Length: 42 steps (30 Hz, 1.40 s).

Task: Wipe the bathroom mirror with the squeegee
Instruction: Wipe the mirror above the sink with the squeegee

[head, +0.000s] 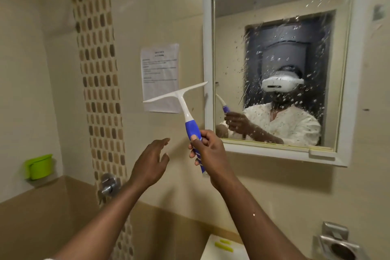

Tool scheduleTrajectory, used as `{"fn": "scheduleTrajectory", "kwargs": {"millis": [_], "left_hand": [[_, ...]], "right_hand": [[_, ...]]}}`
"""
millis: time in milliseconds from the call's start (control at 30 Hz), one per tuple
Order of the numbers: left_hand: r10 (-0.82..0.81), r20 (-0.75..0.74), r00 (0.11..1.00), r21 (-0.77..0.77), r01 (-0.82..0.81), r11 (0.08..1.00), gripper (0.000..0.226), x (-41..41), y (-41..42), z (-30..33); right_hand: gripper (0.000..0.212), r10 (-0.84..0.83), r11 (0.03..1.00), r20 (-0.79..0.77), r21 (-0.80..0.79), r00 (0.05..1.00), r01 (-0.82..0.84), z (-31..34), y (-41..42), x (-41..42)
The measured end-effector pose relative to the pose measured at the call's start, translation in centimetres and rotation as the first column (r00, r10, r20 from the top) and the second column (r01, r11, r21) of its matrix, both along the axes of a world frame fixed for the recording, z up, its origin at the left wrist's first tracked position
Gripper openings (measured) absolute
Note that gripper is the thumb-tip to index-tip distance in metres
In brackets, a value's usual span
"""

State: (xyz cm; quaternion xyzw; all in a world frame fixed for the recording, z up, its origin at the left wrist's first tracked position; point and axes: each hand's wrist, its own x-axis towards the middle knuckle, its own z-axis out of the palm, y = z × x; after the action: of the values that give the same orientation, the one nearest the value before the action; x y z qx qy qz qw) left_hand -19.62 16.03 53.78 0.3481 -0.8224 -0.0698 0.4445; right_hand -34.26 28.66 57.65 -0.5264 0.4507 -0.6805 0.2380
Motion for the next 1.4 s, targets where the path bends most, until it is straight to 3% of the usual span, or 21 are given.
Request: {"fn": "scheduleTrajectory", "kwargs": {"millis": [333, 533, 733, 1100, 1400], "left_hand": [[-0.132, -0.015, 0.991, -0.225, 0.125, 0.966, 0.049, -4.2, -1.9, 8.1], [-0.197, 0.014, 0.980, -0.366, 0.189, 0.911, 0.051, -6.2, -3.6, 11.3], [-0.140, 0.057, 0.988, -0.475, 0.150, 0.867, 0.052, -7.6, -5.4, 12.8], [-0.181, -0.031, 0.983, -0.546, 0.135, 0.827, 0.061, -8.5, -7.3, 19.4], [-0.216, -0.041, 0.976, -0.622, 0.144, 0.769, 0.067, -9.0, -6.9, 23.4]], "right_hand": [[0.009, -0.235, 0.959, 0.010, -0.160, 0.972, 0.234, 5.9, 0.2, -3.5], [0.020, -0.542, 0.813, -0.054, -0.289, 0.839, 0.506, 8.6, -0.4, -5.3], [0.019, -0.707, 0.673, -0.088, -0.386, 0.701, 0.631, 12.1, -1.1, -6.2], [0.022, -0.710, 0.644, 0.028, -0.378, 0.704, 0.665, 19.5, -3.6, -7.3], [0.026, -0.689, 0.641, 0.065, -0.409, 0.722, 0.649, 21.6, -4.7, -8.7]]}}
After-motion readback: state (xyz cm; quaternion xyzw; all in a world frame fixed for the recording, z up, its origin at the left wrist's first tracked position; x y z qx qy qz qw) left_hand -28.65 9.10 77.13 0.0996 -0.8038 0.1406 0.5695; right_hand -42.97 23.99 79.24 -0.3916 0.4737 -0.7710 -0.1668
